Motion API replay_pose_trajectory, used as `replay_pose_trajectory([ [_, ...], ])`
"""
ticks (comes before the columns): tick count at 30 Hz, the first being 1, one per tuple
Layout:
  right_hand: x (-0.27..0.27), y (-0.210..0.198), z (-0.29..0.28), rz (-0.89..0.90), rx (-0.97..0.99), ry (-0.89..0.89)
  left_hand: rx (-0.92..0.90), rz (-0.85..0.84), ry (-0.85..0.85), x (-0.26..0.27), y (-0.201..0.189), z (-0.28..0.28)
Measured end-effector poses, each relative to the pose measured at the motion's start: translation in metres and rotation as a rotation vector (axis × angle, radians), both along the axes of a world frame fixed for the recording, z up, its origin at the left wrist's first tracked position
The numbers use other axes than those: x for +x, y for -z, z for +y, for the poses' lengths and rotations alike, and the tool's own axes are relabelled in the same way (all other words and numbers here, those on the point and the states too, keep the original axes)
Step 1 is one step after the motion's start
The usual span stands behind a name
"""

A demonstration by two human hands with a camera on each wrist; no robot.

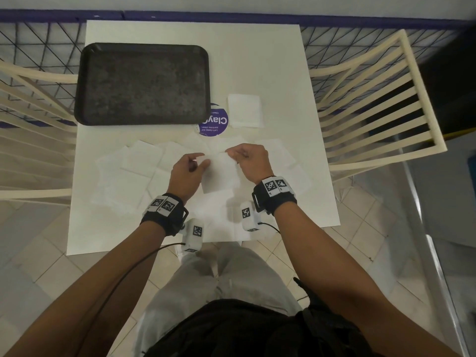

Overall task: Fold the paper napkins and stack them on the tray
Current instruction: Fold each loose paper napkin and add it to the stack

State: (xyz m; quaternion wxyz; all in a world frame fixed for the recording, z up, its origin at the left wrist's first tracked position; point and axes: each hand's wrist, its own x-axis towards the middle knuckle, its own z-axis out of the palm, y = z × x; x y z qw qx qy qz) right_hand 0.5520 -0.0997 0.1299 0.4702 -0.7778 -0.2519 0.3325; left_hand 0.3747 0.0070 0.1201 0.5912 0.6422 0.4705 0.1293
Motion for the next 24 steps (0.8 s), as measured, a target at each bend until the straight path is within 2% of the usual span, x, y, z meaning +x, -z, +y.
replay_pose_trajectory([
  [3,0.001,-0.003,0.0,-0.002,0.025,0.02,-0.02,0.042,0.063,-0.002,0.001,-0.003],
  [6,0.001,-0.004,0.0,-0.003,0.015,0.045,-0.008,0.011,0.064,-0.001,-0.004,-0.007],
  [12,-0.007,-0.006,-0.006,-0.015,-0.19,-0.023,0.06,0.034,0.017,0.007,-0.01,-0.007],
  [16,-0.007,-0.001,-0.007,-0.069,-0.225,-0.061,0.105,0.037,-0.015,0.013,-0.014,-0.006],
  [20,0.013,0.003,0.002,-0.081,-0.211,-0.031,0.041,0.024,0.001,0.02,-0.011,-0.005],
  [24,0.057,0.0,0.023,-0.15,-0.215,0.034,-0.018,0.067,0.054,0.025,0.002,-0.004],
])
